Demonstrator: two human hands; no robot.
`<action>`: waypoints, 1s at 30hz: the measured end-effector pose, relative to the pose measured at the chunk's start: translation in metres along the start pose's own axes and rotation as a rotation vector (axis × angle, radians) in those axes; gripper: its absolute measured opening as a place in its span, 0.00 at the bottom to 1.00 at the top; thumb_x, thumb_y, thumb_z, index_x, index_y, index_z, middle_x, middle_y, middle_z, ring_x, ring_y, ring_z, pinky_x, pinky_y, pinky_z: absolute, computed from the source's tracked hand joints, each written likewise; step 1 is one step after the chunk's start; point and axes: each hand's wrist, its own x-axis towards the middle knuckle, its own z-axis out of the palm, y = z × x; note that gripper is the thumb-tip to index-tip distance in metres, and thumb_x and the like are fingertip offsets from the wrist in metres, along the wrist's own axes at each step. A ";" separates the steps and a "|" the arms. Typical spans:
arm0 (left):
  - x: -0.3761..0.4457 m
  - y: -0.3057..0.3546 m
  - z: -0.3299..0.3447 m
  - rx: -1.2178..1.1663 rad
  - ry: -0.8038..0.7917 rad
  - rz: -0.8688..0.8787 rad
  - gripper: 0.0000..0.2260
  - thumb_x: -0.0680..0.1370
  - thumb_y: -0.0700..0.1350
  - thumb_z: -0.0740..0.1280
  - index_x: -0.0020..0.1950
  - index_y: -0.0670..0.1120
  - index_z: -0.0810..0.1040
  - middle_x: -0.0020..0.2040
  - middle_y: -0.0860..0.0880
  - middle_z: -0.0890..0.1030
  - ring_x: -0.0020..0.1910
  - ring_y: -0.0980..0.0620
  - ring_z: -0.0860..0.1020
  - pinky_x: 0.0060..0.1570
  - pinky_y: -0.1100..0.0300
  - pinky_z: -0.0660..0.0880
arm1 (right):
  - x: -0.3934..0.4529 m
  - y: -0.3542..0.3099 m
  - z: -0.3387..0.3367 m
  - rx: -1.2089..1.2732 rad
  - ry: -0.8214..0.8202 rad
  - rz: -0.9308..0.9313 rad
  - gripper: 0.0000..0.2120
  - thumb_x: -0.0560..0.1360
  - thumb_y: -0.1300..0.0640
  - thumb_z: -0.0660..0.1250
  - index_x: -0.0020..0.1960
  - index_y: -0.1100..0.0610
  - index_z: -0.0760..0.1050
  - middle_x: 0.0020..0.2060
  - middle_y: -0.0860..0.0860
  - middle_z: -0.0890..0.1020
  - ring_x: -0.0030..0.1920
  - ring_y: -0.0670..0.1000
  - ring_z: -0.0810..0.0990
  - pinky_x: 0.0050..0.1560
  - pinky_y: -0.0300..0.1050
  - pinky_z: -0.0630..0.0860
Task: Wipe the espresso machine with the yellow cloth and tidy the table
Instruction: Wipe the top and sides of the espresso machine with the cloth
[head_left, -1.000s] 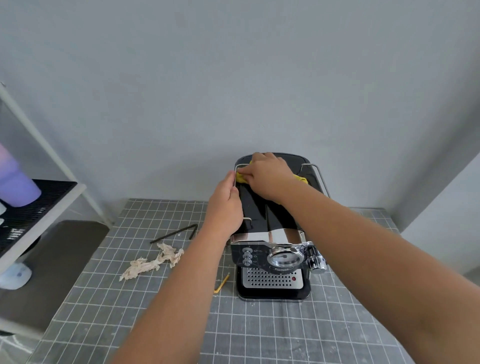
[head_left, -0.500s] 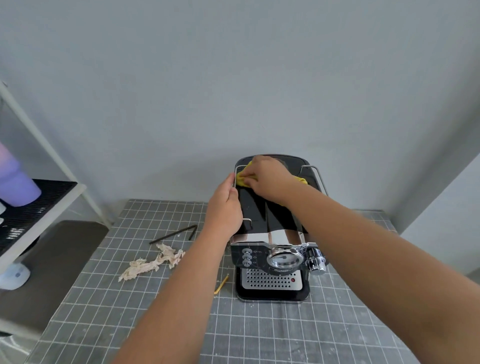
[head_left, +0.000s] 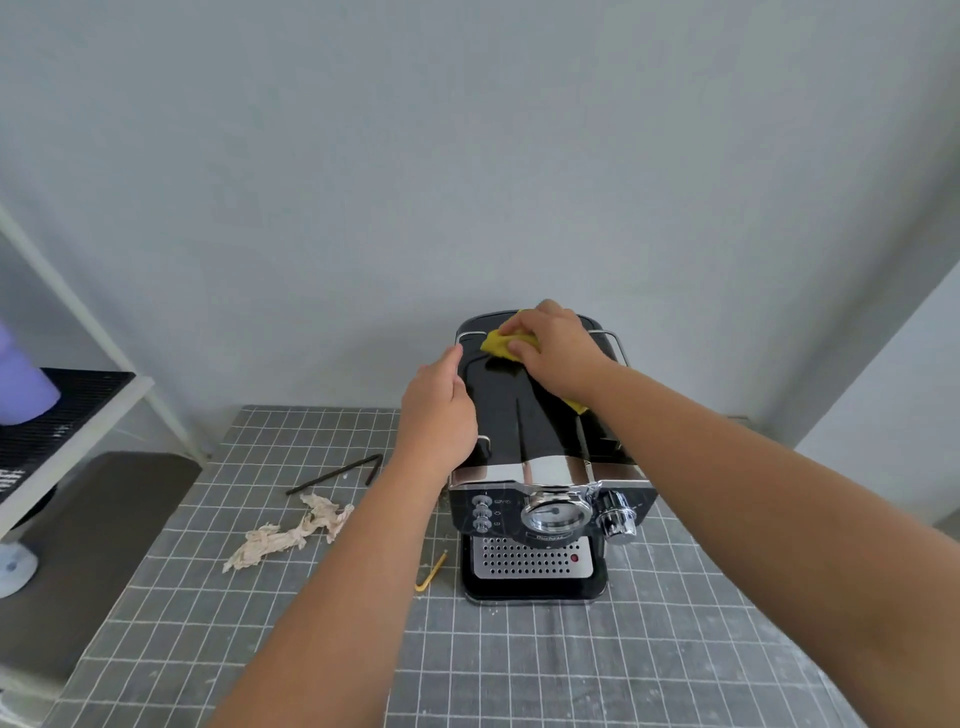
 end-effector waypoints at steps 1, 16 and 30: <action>0.001 0.001 -0.001 0.067 -0.010 0.018 0.21 0.83 0.39 0.51 0.76 0.49 0.64 0.68 0.43 0.72 0.72 0.43 0.66 0.68 0.53 0.65 | -0.001 -0.003 0.002 -0.015 0.007 0.043 0.12 0.78 0.57 0.61 0.60 0.50 0.77 0.58 0.52 0.72 0.63 0.57 0.67 0.67 0.52 0.64; 0.037 0.011 0.008 0.142 0.003 -0.013 0.20 0.84 0.43 0.51 0.76 0.48 0.64 0.72 0.41 0.70 0.70 0.42 0.69 0.66 0.53 0.66 | -0.018 -0.009 -0.001 0.022 -0.025 0.137 0.14 0.78 0.55 0.61 0.62 0.49 0.76 0.62 0.54 0.73 0.63 0.58 0.69 0.66 0.52 0.67; 0.035 0.013 0.008 0.243 0.003 0.060 0.19 0.84 0.42 0.52 0.76 0.45 0.63 0.71 0.42 0.71 0.73 0.41 0.65 0.69 0.48 0.65 | -0.062 -0.006 -0.043 0.015 -0.266 -0.014 0.14 0.78 0.56 0.63 0.62 0.47 0.78 0.49 0.45 0.73 0.53 0.46 0.74 0.53 0.39 0.68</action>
